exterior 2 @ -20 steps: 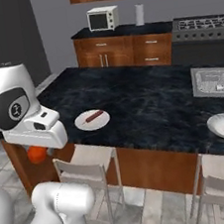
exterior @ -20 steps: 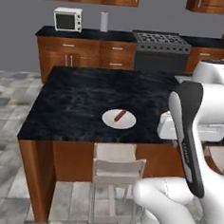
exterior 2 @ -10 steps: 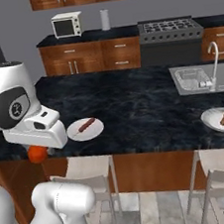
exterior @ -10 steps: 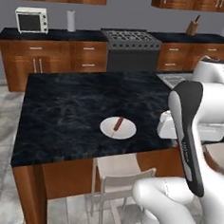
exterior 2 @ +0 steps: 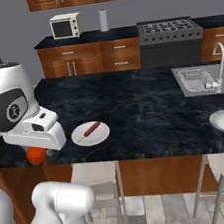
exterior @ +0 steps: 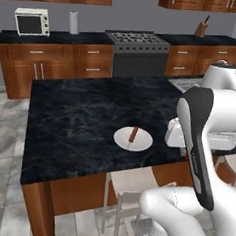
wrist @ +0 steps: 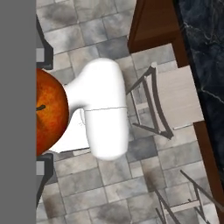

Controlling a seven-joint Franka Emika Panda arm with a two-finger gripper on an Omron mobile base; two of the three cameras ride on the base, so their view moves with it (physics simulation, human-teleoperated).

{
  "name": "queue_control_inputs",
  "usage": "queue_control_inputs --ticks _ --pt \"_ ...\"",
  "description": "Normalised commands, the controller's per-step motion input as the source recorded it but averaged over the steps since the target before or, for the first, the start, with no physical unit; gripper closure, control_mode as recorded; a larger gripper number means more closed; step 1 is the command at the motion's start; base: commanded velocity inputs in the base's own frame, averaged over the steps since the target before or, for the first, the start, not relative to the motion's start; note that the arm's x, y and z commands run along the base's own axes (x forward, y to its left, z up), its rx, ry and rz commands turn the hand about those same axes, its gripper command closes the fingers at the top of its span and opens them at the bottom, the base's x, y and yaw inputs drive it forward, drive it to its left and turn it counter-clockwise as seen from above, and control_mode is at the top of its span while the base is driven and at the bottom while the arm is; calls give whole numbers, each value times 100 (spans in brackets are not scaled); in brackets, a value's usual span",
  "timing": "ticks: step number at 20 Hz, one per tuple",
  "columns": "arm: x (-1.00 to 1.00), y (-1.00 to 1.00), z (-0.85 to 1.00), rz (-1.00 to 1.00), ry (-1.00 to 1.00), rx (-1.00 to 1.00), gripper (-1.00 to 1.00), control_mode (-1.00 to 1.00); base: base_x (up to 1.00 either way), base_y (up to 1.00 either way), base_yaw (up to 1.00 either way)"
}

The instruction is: Pick up each apple from the fridge and place one apple on each plate on the dining counter.

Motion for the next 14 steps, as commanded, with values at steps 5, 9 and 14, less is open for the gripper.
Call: queue_control_inputs --ticks 5,9,14 --pt "0 0 0 0 0 0 100 100 62 12 0" --pt "0 0 0 0 0 0 100 100 52 0 0" --pt "90 0 0 3 0 0 100 -100 0 0 0"
